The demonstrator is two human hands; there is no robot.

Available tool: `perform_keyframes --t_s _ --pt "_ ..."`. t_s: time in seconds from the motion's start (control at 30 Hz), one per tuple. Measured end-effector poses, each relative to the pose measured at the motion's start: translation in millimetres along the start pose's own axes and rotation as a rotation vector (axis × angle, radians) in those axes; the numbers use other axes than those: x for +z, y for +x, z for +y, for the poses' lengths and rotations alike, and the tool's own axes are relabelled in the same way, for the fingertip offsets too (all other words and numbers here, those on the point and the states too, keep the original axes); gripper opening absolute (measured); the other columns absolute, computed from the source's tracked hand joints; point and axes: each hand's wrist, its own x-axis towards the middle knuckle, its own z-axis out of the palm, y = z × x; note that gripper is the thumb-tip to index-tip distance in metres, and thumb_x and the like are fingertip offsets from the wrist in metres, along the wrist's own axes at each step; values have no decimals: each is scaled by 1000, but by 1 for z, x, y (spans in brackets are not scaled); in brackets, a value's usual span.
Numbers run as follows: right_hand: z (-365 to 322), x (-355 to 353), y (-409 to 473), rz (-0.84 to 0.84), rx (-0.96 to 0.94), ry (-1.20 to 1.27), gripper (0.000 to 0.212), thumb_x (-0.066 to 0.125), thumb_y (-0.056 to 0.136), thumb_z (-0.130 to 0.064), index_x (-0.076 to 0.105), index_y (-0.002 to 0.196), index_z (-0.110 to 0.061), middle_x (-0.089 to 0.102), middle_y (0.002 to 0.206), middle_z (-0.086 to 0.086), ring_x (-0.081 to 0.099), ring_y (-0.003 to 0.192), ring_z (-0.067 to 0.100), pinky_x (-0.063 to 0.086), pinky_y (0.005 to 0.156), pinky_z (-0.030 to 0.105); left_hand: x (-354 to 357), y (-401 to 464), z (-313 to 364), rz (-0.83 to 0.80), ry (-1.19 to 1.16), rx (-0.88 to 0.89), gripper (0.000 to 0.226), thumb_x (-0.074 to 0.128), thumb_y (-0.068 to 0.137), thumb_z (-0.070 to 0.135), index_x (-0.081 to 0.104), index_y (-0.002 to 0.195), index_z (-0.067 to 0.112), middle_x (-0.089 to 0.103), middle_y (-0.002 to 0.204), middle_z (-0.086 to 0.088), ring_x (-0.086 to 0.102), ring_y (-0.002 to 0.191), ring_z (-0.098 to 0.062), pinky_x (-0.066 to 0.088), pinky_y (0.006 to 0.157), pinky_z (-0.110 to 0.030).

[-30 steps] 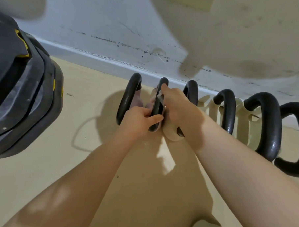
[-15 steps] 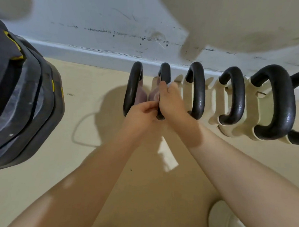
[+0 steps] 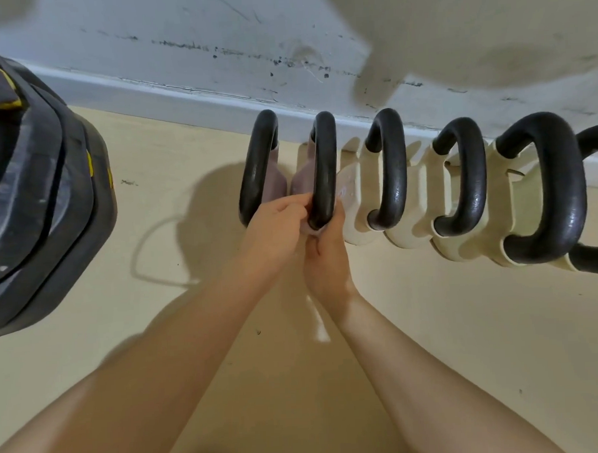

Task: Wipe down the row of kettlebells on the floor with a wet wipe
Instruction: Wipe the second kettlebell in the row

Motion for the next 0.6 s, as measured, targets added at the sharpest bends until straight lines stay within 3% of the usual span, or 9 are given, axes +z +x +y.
perform_keyframes --t_s 0.07,0.13,0.2,0.27,0.33,0.37,0.47,0.53,0.6 --pt "-7 1 -4 17 20 42 40 21 104 -32 48 125 -12 54 106 6 51 107 13 41 100 27 1 0 1 10 1 -19 31 45 89 18 69 70 26 70 87 -6 63 90 -11 47 90 -32" --pt "-21 -3 -6 -88 -87 -23 28 27 102 -18 43 125 -21 51 115 6 48 112 15 36 105 31 0 3 -1 21 11 -18 33 45 90 23 70 71 33 73 93 -3 65 94 -10 49 92 -33" --pt "-33 -5 -2 -195 -239 -303 56 29 95 0 19 144 -23 22 153 4 25 140 14 24 117 34 -1 4 -2 -12 44 9 38 40 91 21 71 77 38 73 97 0 65 97 -13 50 92 -37" --pt "-47 -4 2 -161 -363 -805 59 29 91 -6 16 148 -14 0 159 3 2 147 15 10 121 41 -4 7 -1 -17 81 33 36 36 90 15 72 87 22 71 98 -10 64 96 -24 51 90 -43" --pt "-57 -3 7 -41 -531 -1329 52 26 91 -22 39 141 -13 15 158 8 9 147 26 8 118 48 -9 11 2 7 87 14 32 35 88 11 66 83 4 67 87 -17 62 84 -30 53 80 -42" --pt "-62 -2 12 -46 -611 -1480 51 25 91 -29 51 132 -12 26 155 8 17 145 29 10 117 50 -11 12 3 9 41 -6 31 35 87 11 64 76 6 65 77 -12 61 76 -25 53 73 -35" --pt "-82 -9 32 -229 -591 -1646 46 30 96 -39 63 114 -13 31 154 5 13 146 28 3 118 47 -13 13 12 -19 -96 -64 36 36 88 15 63 64 15 65 65 1 58 62 -9 47 62 -18" --pt "-93 -15 39 -319 -582 -1692 46 26 98 -38 62 114 -15 32 153 4 8 147 27 -3 117 43 -11 11 13 -4 -153 -91 30 38 90 16 65 77 12 65 72 -1 56 63 -8 41 60 -19" --pt "-99 -18 37 -463 -692 -1750 62 10 93 -39 63 114 -15 47 142 5 14 146 27 -5 117 41 -8 9 10 28 -103 -68 24 40 88 12 64 81 10 63 77 -4 54 69 -11 42 66 -23"
